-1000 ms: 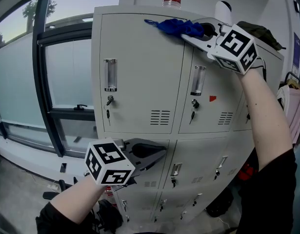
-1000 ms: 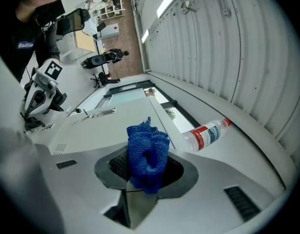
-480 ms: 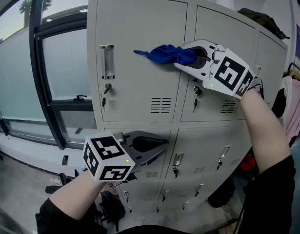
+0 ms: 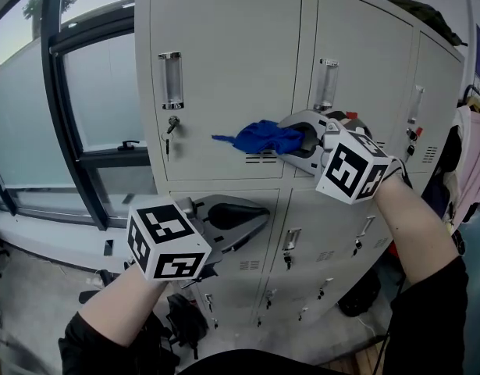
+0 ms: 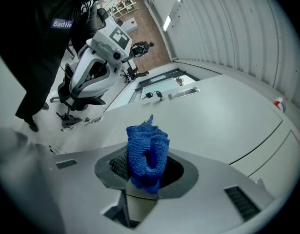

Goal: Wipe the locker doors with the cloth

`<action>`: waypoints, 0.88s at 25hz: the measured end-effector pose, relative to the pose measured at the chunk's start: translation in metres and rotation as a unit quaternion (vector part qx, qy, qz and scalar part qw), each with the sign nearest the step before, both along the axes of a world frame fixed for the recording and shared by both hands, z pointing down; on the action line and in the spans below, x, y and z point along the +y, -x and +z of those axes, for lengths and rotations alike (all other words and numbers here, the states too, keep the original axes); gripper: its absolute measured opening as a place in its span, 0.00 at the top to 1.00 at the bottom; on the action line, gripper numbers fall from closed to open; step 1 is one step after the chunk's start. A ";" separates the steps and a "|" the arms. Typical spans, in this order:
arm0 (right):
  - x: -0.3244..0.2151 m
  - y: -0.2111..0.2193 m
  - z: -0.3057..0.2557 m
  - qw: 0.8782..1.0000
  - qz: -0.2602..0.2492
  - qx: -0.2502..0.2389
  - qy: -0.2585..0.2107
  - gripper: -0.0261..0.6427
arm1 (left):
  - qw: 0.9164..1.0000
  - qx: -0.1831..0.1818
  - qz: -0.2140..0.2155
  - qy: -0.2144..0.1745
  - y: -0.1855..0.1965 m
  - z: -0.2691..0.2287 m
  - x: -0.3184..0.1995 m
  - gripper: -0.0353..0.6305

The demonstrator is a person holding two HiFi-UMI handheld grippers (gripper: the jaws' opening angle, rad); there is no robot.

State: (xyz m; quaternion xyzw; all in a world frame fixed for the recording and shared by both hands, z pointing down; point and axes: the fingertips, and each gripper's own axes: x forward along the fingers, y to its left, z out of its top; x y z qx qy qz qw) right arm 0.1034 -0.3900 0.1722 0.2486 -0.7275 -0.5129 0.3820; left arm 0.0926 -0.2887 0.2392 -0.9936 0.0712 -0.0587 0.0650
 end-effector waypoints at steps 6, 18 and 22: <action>-0.001 -0.002 0.038 0.999 0.029 0.021 0.007 0.81 | 1.000 0.003 -0.008 0.007 0.011 0.003 -0.004 0.94; -0.005 -0.011 0.081 0.996 0.052 -0.045 0.057 0.81 | 1.000 -0.006 -0.010 0.013 0.032 0.010 0.012 0.94; -0.006 -0.012 0.082 0.995 0.068 -0.053 0.058 0.81 | 1.000 -0.003 -0.007 0.014 0.041 0.010 0.024 0.94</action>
